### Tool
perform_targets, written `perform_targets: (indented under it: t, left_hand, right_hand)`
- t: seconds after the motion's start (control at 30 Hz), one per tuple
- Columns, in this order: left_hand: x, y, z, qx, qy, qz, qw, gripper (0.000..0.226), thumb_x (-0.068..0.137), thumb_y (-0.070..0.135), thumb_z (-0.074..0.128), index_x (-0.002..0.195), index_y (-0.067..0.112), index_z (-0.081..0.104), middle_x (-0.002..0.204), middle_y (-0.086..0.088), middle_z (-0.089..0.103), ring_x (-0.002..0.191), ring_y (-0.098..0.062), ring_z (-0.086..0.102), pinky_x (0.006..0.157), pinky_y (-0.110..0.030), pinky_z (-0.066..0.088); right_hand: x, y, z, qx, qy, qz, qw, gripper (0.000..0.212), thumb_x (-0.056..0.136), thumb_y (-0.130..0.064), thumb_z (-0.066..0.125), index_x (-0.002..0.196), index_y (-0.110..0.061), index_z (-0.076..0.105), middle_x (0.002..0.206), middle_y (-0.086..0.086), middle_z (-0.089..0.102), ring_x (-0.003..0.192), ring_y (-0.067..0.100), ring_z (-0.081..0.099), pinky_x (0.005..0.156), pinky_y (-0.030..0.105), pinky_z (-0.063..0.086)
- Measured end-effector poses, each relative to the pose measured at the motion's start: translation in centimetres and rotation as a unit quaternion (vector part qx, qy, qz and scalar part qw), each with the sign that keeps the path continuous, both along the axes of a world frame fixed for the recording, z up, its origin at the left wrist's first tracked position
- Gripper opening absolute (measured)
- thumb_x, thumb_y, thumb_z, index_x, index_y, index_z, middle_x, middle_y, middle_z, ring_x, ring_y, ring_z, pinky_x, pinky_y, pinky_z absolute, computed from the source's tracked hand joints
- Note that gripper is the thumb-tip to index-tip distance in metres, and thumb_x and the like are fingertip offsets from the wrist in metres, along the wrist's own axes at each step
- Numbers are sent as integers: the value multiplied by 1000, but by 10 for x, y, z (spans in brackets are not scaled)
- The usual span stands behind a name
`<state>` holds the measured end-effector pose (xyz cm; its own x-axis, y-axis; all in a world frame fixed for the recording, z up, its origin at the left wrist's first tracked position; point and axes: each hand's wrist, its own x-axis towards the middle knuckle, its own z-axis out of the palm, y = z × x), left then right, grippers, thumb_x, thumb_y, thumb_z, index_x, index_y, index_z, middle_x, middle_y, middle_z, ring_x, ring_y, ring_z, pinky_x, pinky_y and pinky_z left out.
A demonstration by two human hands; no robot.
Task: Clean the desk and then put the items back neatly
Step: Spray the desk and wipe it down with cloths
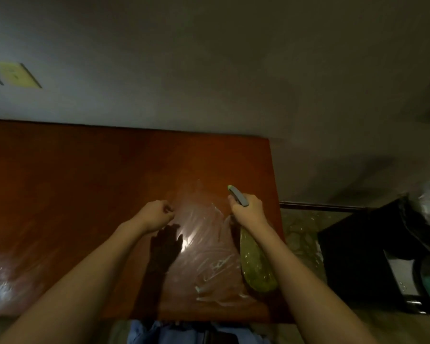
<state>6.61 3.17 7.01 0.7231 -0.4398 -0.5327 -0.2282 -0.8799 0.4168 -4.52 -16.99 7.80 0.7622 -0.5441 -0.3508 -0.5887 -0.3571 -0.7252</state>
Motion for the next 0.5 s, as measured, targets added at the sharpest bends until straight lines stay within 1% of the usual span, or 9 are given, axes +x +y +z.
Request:
perform_targets:
  t: [0.07,0.1,0.17,0.2,0.3,0.4,0.43,0.5]
  left_hand:
    - [-11,4,0,-4,-4,17,1000,29,98,21,48,124,9,54,121,-8,58,90,-12,54,75,-23,41]
    - [-17,7,1,-2,-3,27,1000,29,98,21,48,123,9,54,120,-7,58,90,-12,54,74,-23,42]
    - [-29,15,2,8,2,39,999,27,98,21,48,121,10,55,117,-7,58,90,-12,54,76,-24,44]
    - [-34,20,2,13,4,44,999,26,98,21,47,120,10,55,117,-7,58,90,-12,54,76,-24,44]
    - [-41,39,7,29,-11,66,997,26,98,21,47,121,11,54,121,-6,56,92,-11,52,77,-22,43]
    - [-45,54,11,41,-1,82,996,28,99,21,46,123,9,53,123,-8,55,96,-16,55,78,-24,45]
    - [-46,56,12,39,-5,81,996,28,99,21,46,123,9,53,124,-8,55,100,-17,56,80,-24,46]
    - [-50,60,15,30,-14,73,997,28,99,21,47,124,10,53,126,-7,54,107,-18,55,85,-25,46]
  right_hand:
    - [-5,4,-2,-13,-14,16,1000,32,96,-29,52,69,-13,50,62,-1,46,50,10,40,39,11,30]
    - [-6,7,-4,-4,-2,26,1000,30,95,-30,53,71,-12,52,64,0,49,52,12,43,43,15,34]
    - [-10,16,-9,23,55,53,997,28,92,-34,55,77,-11,56,69,2,53,56,16,50,50,25,39]
    - [-15,19,-12,31,72,67,995,29,92,-34,55,76,-11,55,68,2,53,55,17,49,49,25,38]
    - [-25,27,-7,36,43,82,995,37,94,-30,53,62,-13,48,59,0,46,46,13,39,44,22,32]
    - [-34,30,1,26,40,86,995,35,95,-27,52,63,-15,48,60,-1,46,47,11,39,42,19,32]
    - [-37,32,3,16,40,96,994,35,95,-27,52,63,-16,46,60,-1,46,47,11,39,41,16,31]
    - [-45,39,9,-11,11,102,995,34,95,-27,52,63,-17,45,61,-2,45,49,10,39,41,13,31]
